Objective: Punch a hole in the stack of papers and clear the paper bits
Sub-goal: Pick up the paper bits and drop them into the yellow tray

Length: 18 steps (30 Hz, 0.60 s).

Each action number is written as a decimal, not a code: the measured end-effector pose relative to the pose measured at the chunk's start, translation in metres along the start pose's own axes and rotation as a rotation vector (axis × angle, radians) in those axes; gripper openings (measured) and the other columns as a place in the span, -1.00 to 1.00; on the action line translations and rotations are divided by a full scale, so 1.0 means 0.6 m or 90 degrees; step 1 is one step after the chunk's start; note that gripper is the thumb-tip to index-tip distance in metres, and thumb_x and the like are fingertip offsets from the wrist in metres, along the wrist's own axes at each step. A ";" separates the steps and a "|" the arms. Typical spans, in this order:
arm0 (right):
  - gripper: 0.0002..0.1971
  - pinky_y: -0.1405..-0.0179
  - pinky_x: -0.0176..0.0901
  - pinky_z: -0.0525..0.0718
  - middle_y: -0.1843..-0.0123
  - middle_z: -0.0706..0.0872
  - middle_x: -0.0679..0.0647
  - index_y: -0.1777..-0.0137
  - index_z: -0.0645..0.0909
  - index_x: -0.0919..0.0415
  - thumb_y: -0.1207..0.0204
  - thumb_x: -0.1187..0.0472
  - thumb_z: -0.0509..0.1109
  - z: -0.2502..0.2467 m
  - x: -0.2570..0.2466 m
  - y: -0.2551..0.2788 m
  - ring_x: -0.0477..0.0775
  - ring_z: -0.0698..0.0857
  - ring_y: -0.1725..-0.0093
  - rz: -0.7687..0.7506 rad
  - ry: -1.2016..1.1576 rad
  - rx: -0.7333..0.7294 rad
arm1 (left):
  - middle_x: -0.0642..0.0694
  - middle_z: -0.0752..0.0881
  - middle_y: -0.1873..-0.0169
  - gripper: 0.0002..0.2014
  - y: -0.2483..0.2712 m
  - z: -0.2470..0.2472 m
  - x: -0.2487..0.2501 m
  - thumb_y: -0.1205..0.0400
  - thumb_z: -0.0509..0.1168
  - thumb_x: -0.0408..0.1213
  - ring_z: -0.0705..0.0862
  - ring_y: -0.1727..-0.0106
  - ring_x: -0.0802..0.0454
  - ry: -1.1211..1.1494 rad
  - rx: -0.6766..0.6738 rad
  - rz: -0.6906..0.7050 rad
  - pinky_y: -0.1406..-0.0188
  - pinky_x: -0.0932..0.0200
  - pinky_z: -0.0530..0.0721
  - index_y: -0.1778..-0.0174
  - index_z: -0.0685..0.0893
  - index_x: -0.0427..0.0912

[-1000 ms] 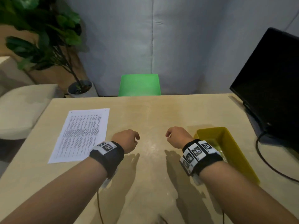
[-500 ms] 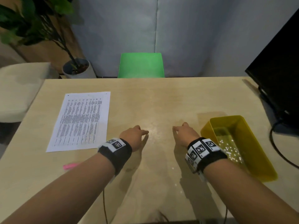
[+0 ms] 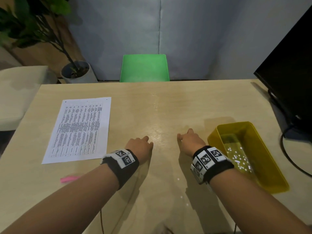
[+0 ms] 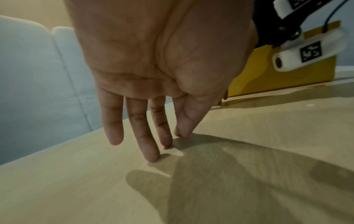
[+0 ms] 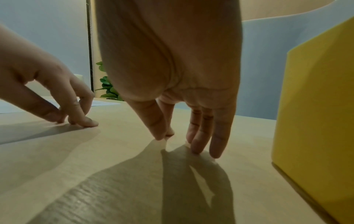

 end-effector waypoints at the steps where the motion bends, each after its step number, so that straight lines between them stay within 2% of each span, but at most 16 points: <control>1: -0.51 -0.19 0.03 0.64 -0.48 0.25 0.23 -0.52 0.42 0.02 -0.64 0.37 0.07 0.000 0.001 0.002 0.29 0.46 -0.34 -0.002 -0.003 0.001 | -0.20 0.52 -0.17 -0.61 -0.002 -0.004 0.003 -0.64 0.08 -0.38 0.65 -0.05 -0.22 -0.013 -0.005 0.003 0.23 0.03 0.42 -0.40 0.48 -0.18; 3: -0.51 -0.16 0.01 0.66 -0.49 0.27 0.23 -0.47 0.49 0.00 -0.62 0.40 0.09 -0.002 0.003 0.001 0.28 0.49 -0.33 -0.003 -0.035 0.009 | -0.17 0.55 -0.14 -0.65 -0.006 -0.011 0.001 -0.63 0.11 -0.37 0.67 -0.02 -0.20 0.002 -0.002 0.011 0.24 0.05 0.43 -0.33 0.56 -0.15; 7: -0.63 0.03 -0.09 0.68 -0.47 0.39 0.15 -0.29 0.61 -0.09 -0.59 0.32 0.26 -0.006 0.015 -0.005 0.19 0.66 -0.13 0.003 -0.136 0.058 | -0.02 0.63 -0.13 -0.72 -0.017 -0.006 -0.023 -0.65 0.14 -0.12 0.70 -0.02 -0.09 0.189 0.064 -0.023 0.15 0.12 0.57 -0.21 0.67 0.08; 9: -0.71 0.11 -0.12 0.63 -0.38 0.50 0.12 -0.19 0.66 -0.08 -0.58 0.28 0.29 -0.011 0.020 -0.005 0.16 0.69 -0.04 0.002 -0.155 0.088 | 0.01 0.64 -0.12 -0.76 -0.018 -0.001 -0.030 -0.64 0.18 -0.08 0.69 -0.03 -0.07 0.230 0.093 -0.041 0.14 0.15 0.55 -0.15 0.68 0.05; 13: -0.83 0.15 -0.15 0.57 -0.22 0.60 0.10 -0.02 0.69 -0.03 -0.56 0.25 0.34 -0.014 0.025 -0.004 0.14 0.69 0.01 0.007 -0.171 0.113 | -0.07 0.64 -0.07 -0.81 -0.020 0.004 -0.034 -0.62 0.21 -0.18 0.67 0.00 -0.12 0.235 0.118 -0.051 0.21 0.15 0.43 -0.04 0.68 -0.10; 16: -0.87 0.12 -0.12 0.66 -0.06 0.72 0.06 0.13 0.67 0.01 -0.55 0.26 0.35 -0.017 0.026 -0.005 0.10 0.69 0.04 0.007 -0.203 0.121 | -0.09 0.66 -0.06 -0.80 -0.025 0.008 -0.038 -0.62 0.20 -0.21 0.68 0.01 -0.14 0.245 0.142 -0.053 0.21 0.15 0.46 -0.04 0.70 -0.11; 18: -0.87 0.03 -0.07 0.71 0.02 0.73 0.04 0.10 0.69 0.07 -0.56 0.28 0.32 -0.019 0.030 -0.004 0.10 0.69 0.02 0.021 -0.226 0.124 | -0.09 0.67 -0.07 -0.78 -0.028 0.011 -0.039 -0.63 0.19 -0.21 0.69 -0.01 -0.15 0.255 0.148 -0.052 0.17 0.15 0.49 -0.07 0.70 -0.12</control>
Point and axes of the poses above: each hand's wrist, its own y-axis away from the middle knuckle, its own z-axis out of the palm, x = y × z, the point moved 1 cm from there along -y, towards the middle knuckle
